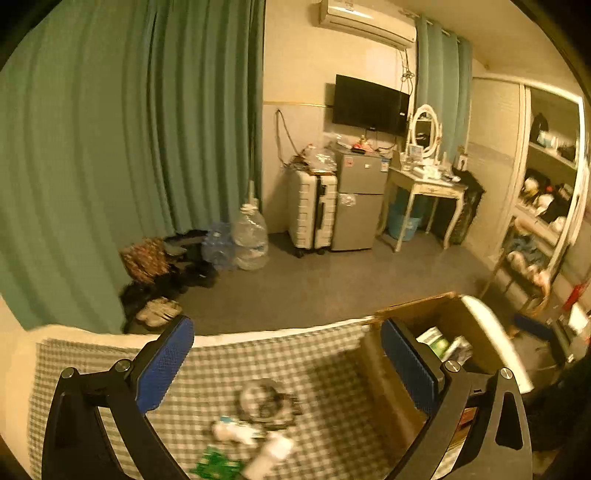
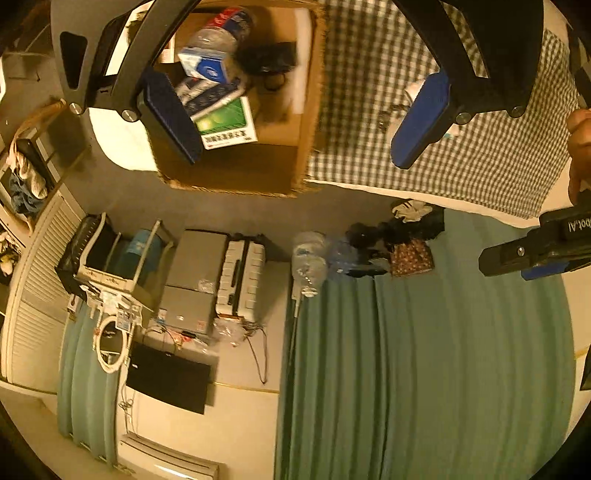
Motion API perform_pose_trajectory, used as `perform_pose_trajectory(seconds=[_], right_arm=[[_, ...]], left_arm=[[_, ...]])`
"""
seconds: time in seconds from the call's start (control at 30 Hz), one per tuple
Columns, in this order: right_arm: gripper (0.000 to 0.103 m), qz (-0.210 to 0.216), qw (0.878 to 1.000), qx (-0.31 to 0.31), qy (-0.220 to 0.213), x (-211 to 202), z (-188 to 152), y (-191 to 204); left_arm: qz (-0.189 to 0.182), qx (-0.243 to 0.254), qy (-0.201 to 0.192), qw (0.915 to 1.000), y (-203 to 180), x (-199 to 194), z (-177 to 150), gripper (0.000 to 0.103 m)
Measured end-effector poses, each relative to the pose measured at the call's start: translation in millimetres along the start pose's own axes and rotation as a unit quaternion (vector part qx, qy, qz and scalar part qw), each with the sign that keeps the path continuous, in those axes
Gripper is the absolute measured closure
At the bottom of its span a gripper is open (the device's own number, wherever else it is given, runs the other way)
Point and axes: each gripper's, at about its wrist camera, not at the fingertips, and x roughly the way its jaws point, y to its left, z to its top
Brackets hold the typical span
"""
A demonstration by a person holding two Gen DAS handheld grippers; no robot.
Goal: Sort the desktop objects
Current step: 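Move both grippers back over the bed items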
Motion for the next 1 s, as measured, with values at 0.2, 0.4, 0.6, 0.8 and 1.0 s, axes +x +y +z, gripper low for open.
perform_pose_trajectory(seconds=[0.2,0.4,0.6,0.8,1.0], right_arm=[[0.0,-0.001,1.0,0.0,0.011,6,4,30],[0.0,0.02,0.999,-0.025,0.027,22,-2,69],[0.0,0.044,0.996,0.025,0.072,53,-33,82],[0.0,0.066,0.988,0.018,0.141,89,-59,101],[0.0,0.059,0.985,0.016,0.159,113,-71,117]], left_arm=[[0.018,0.01,0.004,0.9998,35,-2,-18,0.0],[0.013,0.006,0.033,0.9994,70,6,-37,0.0],[0.022,0.011,0.029,0.9993,104,14,-53,0.0],[0.041,-0.011,0.037,0.9984,127,28,-70,0.0],[0.02,-0.061,0.06,0.9961,151,37,-107,0.0]])
